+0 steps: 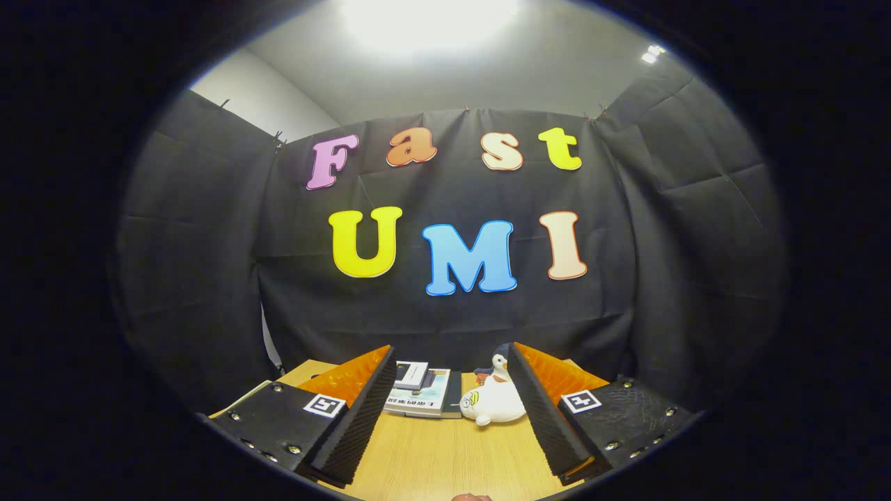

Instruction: Open the storage box then place both shoes into the box .Put the left shoe in first, then the right shoe, with the right side of both shoes facing outward in a uniform manner.

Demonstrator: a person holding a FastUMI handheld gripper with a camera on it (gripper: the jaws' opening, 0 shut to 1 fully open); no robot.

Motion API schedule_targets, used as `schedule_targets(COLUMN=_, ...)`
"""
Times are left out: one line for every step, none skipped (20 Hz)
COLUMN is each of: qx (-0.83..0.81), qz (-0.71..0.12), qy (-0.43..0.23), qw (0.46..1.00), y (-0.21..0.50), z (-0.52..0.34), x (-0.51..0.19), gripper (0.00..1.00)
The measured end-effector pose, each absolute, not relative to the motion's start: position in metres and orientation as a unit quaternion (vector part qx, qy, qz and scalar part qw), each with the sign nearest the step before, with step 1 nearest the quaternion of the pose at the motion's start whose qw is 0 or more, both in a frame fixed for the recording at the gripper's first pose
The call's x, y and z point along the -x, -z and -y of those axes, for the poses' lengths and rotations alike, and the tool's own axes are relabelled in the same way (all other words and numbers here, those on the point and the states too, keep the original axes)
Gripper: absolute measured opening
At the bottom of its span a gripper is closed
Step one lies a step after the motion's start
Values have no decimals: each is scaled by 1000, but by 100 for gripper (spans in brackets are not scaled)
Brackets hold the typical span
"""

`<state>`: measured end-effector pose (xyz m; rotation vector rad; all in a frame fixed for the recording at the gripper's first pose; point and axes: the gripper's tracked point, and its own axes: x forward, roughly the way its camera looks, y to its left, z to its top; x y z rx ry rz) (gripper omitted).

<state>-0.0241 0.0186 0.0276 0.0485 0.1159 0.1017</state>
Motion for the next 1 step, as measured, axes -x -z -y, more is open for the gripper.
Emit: schedule_targets(qx=-23, qz=-55, qy=-50, qw=997, y=-29, z=-19, x=23, gripper=97)
